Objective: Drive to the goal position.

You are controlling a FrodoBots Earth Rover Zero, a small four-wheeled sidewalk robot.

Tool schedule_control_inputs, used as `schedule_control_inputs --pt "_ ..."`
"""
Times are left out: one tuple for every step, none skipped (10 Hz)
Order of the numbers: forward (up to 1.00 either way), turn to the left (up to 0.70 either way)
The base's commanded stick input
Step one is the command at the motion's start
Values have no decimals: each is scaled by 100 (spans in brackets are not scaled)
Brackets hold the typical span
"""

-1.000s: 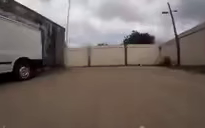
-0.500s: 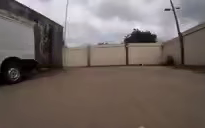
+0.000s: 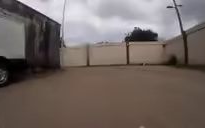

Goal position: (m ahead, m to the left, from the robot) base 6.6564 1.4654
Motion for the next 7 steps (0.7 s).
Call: schedule_control_inputs --pt "100 0" --pt "100 0" --pt "100 0" --pt "100 0" --pt "100 0" --pt "100 0" --pt "100 0"
